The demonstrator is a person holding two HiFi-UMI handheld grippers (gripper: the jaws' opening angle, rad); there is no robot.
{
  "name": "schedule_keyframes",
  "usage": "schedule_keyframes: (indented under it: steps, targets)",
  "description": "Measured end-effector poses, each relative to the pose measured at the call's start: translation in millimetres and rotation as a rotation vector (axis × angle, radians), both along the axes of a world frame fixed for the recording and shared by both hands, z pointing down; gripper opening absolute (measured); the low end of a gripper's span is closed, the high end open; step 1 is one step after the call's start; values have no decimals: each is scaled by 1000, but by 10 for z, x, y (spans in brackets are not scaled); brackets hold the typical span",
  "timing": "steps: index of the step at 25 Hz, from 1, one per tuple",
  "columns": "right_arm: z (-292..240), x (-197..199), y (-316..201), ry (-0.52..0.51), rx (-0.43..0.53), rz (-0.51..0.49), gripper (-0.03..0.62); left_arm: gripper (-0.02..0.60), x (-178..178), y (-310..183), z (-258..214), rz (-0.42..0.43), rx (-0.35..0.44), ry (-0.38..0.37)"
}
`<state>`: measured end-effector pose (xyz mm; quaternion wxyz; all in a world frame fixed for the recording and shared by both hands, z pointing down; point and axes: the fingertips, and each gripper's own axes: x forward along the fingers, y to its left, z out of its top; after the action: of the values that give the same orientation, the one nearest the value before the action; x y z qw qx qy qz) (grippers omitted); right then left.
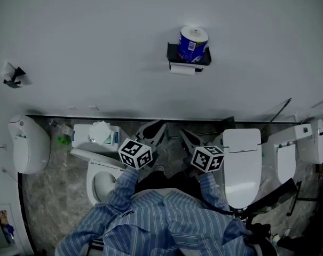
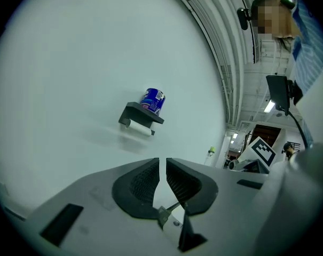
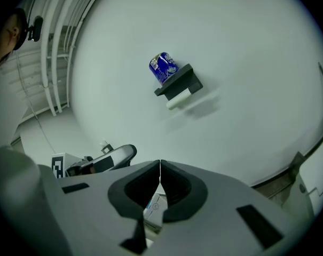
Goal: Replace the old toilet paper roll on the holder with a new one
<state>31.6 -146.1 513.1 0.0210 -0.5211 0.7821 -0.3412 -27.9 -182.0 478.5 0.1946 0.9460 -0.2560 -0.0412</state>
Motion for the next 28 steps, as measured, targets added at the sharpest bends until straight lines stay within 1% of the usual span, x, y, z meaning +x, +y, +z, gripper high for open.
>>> schedule_keyframes:
  steps: [2,4,6,10,12,14,16,18,22,28]
  targets:
    - [18,64,-64,5,-8,16,6,34,108,-98,27,31,-14,-2]
    - [45,138,-125,4,-18,31,6,90,239,-188,47,65,-40,3]
    - [69,199,-186,1,-27,36,6,103,352,-287,33,81,-59,19]
    - [99,289,-340,1,-39,13,6,125,539,-514,-14,88,-97,43]
    - [94,337,-439,2,-40,-8,6,159,629,-655,-31,93,-116,49]
    - [68,401,-550,2,-36,-31,6,208,707,-820,-57,81,-120,52]
    - [43,491,-659,3,-32,-52,6,221,763,-991,-80,49,-128,70]
    - [19,599,-767,8,-30,-72,6,222,811,-1170,-89,10,-163,112]
    - [-54,838,-987,10,-14,-93,6,229,902,-1476,-94,-32,-246,201]
    - [-63,1095,-1212,1,-12,-115,6,242,933,-1832,-146,-104,-313,364]
